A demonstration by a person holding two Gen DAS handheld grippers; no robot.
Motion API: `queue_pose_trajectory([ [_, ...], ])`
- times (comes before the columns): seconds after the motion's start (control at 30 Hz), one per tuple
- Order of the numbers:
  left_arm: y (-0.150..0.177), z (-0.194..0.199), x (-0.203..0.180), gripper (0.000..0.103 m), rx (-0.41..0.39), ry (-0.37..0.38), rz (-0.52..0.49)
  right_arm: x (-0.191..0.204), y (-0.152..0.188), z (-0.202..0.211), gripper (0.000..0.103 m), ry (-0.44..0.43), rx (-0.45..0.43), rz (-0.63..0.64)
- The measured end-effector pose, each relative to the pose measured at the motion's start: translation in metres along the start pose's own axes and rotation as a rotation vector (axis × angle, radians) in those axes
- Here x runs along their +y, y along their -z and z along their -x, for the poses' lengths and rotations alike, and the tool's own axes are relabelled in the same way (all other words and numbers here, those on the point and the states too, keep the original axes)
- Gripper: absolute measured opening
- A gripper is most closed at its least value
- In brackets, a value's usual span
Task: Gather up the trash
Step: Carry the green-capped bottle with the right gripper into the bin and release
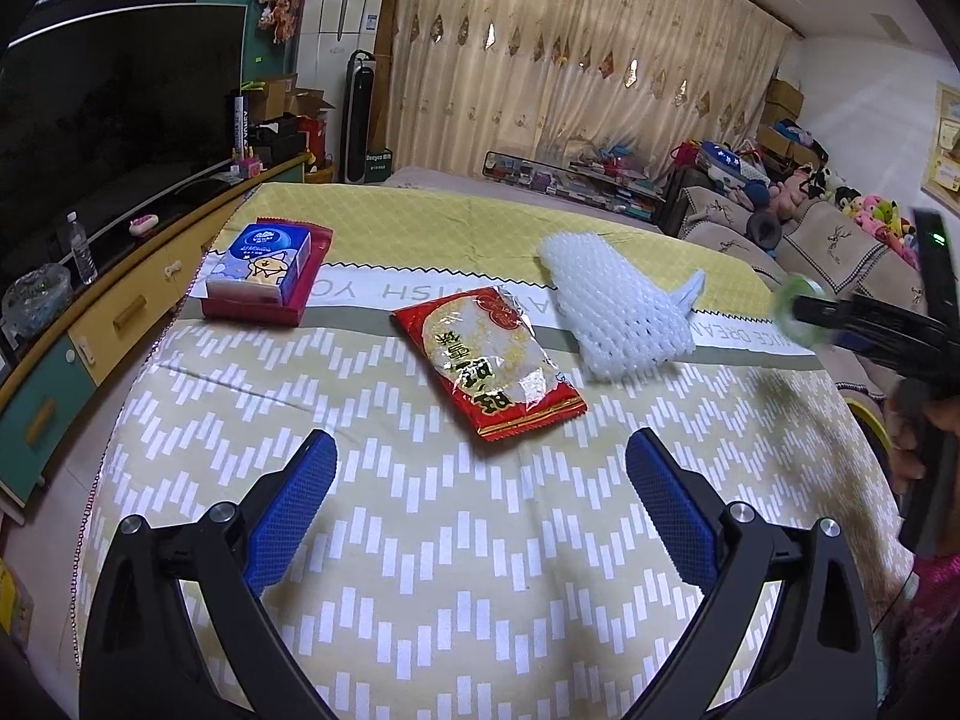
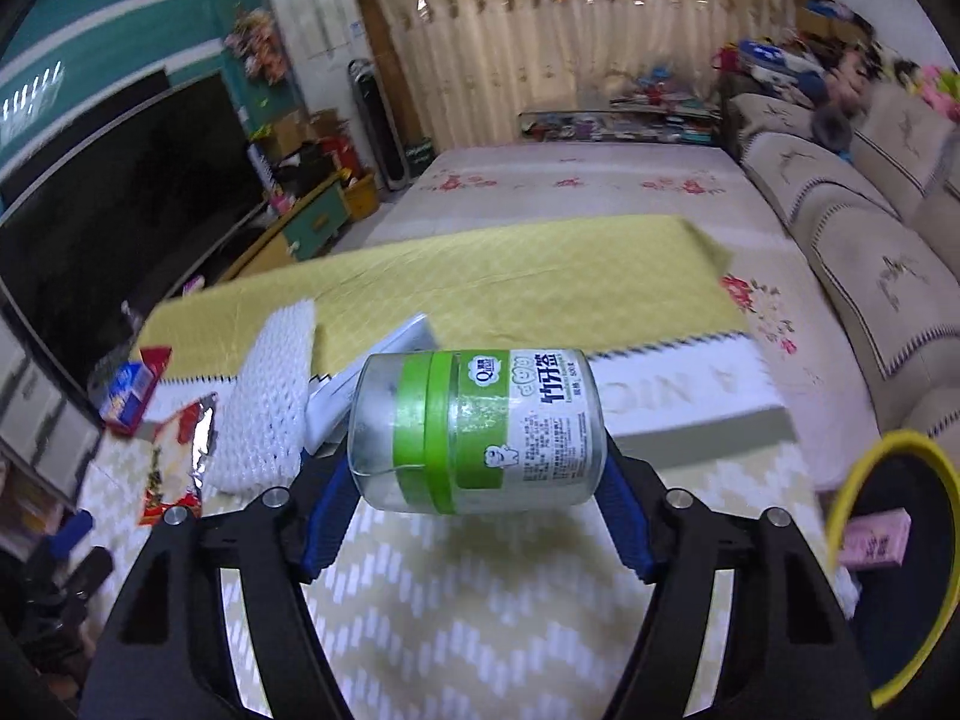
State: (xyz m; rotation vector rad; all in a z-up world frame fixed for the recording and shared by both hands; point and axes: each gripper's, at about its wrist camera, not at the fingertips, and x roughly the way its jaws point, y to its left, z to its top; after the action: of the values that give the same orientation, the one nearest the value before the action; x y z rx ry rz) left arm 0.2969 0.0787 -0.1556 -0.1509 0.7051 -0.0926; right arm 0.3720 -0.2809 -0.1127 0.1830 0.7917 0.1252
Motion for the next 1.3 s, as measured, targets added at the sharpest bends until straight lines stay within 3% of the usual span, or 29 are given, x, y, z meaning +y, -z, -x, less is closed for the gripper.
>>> queue_pose_trajectory([
  [0.13, 0.001, 0.000, 0.000, 0.096, -0.006, 0.004, 0.003, -0.042, 0.012, 0.033, 0.067, 0.073, -0.049, -0.090],
  [0.3, 0.002, 0.000, -0.004, 0.096, -0.001, 0.012, -0.014, -0.123, 0.032, 0.063, 0.067, 0.213, -0.092, -0.277],
  [0.6, 0.003, 0.000, -0.005, 0.096, -0.001, 0.012, -0.016, -0.210, 0.066, 0.070, 0.067, 0.434, -0.076, -0.487],
  [0.67, 0.003, 0.001, -0.005, 0.096, -0.002, 0.012, -0.016, -0.220, 0.074, 0.071, 0.076, 0.444, -0.089, -0.541],
  [0.7, 0.003, 0.000, -0.005, 0.096, -0.002, 0.012, -0.016, -0.223, 0.078, 0.073, 0.081, 0.451, -0.105, -0.565],
  [0.9, 0.003, 0.000, -0.006, 0.096, 0.007, 0.015, -0.014, -0.204, 0.081, 0.087, 0.081, 0.439, -0.208, -0.529],
  [1.07, 0.003, -0.002, -0.006, 0.096, 0.017, 0.016, -0.012, -0.165, 0.083, 0.102, 0.083, 0.549, -0.338, -0.393],
  [1.3, 0.002, -0.013, 0.003, 0.096, 0.077, -0.016, 0.035, -0.136, 0.090, 0.110, 0.096, 0.630, -0.440, -0.302],
])
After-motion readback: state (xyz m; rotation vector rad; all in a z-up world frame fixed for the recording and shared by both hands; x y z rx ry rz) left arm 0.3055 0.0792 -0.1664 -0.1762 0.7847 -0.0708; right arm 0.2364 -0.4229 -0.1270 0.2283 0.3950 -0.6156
